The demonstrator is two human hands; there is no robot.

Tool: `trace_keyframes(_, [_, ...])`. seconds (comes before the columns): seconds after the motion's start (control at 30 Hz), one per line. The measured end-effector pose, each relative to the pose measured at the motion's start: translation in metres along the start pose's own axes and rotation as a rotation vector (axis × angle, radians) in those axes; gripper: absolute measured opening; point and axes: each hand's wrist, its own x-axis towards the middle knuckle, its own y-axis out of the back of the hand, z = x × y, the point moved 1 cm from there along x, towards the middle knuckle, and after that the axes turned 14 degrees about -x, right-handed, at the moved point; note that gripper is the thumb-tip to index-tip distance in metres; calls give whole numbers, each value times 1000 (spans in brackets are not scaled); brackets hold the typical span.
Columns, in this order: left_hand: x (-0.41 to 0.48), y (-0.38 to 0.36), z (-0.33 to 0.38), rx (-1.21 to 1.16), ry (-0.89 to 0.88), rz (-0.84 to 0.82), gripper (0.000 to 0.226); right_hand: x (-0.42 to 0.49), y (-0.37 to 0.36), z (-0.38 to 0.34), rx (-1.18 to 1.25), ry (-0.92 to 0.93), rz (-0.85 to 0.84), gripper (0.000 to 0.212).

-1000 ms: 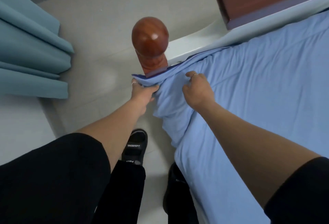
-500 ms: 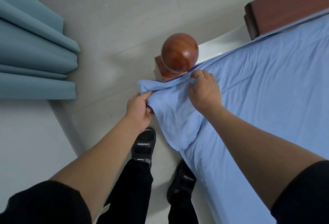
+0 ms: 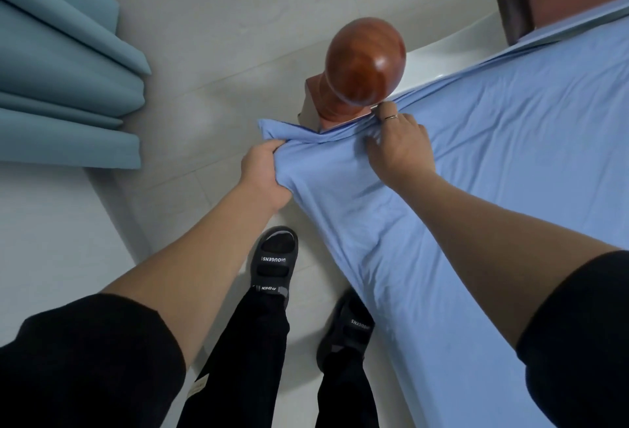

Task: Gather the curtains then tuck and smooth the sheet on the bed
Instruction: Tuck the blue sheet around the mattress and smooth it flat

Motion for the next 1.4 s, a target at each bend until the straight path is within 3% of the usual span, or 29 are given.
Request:
trace_keyframes(0.1, [-16, 1, -7, -35, 150, -46, 37, -11, 2, -5, -94, 235, 123, 28])
trace_keyframes(0.17, [-22, 2, -16, -15, 184, -77, 32, -16, 1, -13, -125, 353, 90, 31])
trace_keyframes(0.27, [-31, 1, -21, 33, 161, -150, 28, -19, -6, -16, -235, 370, -33, 43])
trace_keyframes(0.37, [-34, 1, -24, 145, 59, -139, 35, -19, -7, -15, -269, 324, 21, 34])
trace_keyframes(0.47, [-35, 8, -22, 255, -219, 64, 29, -16, 4, -15, -157, 318, 202, 20])
trace_keyframes(0.57, [-39, 20, -18, 643, -781, 291, 13, -18, 15, -9, -124, 401, 287, 15])
trace_keyframes(0.63, [-45, 20, -24, 1053, -1133, 152, 37, -18, 22, -5, -161, 428, 269, 16])
trace_keyframes(0.67, [-46, 17, -29, 1238, -1169, 39, 48, -18, 25, -4, -188, 447, 263, 16])
trace_keyframes(0.77, [-37, 3, -40, 1570, -919, -145, 49, -19, 33, -4, -212, 532, 257, 18])
trace_keyframes(0.9, [-31, -10, -45, 1547, -889, -225, 17, -20, 40, 0, -202, 618, 224, 16])
trace_keyframes(1.03, [-33, -13, -32, 1601, -820, -232, 17, -16, 41, 9, -296, 658, 239, 26])
trace_keyframes(1.2, [-57, -13, -3, 1527, -844, -457, 19, -3, 34, 18, -440, 622, -82, 56])
trace_keyframes(1.27, [-61, -12, 1, 1460, -796, -510, 22, 1, 37, 18, -365, 600, -64, 48])
trace_keyframes(1.4, [-50, -11, 12, 1266, -683, -410, 15, 7, 58, 31, -260, 571, -8, 29])
